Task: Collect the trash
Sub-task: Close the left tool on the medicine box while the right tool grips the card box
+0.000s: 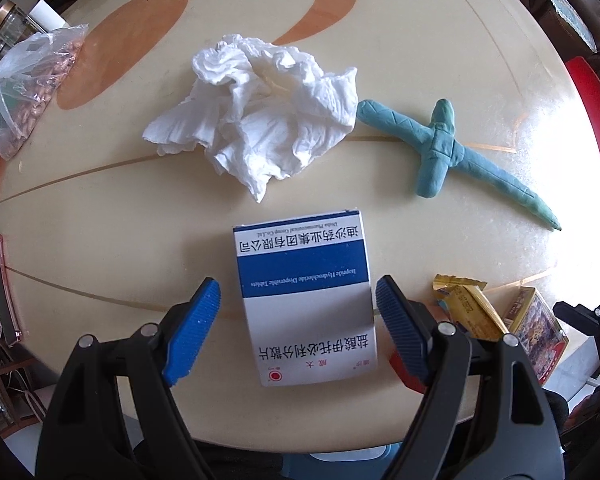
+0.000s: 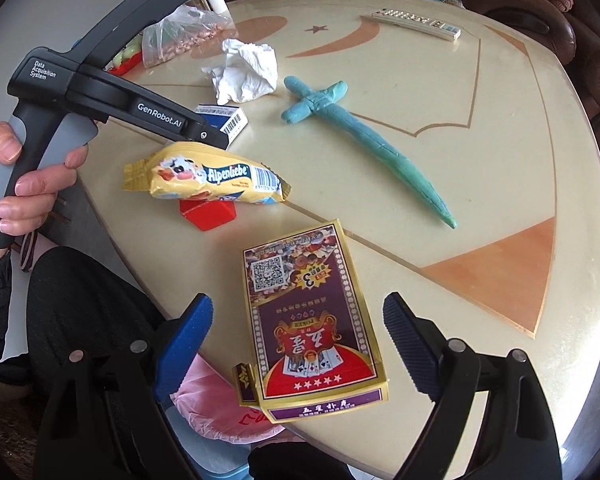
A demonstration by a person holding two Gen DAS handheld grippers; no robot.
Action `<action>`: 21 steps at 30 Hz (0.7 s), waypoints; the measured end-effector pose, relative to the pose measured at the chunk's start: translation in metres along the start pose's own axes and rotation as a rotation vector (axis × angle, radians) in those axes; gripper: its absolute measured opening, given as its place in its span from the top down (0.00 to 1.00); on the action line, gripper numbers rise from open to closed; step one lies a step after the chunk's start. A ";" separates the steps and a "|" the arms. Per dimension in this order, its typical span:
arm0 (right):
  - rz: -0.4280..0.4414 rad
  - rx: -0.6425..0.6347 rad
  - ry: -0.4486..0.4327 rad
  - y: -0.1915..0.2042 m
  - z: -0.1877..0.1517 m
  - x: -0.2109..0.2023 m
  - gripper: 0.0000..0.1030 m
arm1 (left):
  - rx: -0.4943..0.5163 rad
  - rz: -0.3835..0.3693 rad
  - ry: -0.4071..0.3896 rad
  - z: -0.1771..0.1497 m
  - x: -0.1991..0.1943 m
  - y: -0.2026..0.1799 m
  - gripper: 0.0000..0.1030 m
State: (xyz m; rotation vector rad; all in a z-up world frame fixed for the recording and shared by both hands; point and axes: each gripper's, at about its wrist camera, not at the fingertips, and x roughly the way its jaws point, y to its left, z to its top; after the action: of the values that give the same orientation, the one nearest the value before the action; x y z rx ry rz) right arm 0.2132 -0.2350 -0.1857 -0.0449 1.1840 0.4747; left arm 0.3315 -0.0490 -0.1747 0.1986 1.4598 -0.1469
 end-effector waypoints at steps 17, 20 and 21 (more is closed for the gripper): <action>-0.176 -0.083 -0.004 0.020 -0.002 0.017 0.24 | -0.006 -0.032 -0.004 -0.005 0.011 0.013 0.29; -0.186 -0.074 -0.007 0.019 -0.001 0.015 0.38 | 0.004 -0.034 -0.008 -0.006 0.008 0.009 0.36; -0.188 -0.068 -0.006 0.018 -0.001 0.015 0.38 | 0.009 -0.030 -0.009 -0.006 0.005 0.006 0.38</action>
State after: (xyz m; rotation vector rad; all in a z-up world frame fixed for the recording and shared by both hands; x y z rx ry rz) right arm 0.2096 -0.2140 -0.1954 -0.2114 1.1448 0.3493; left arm 0.3272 -0.0416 -0.1805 0.1839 1.4535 -0.1786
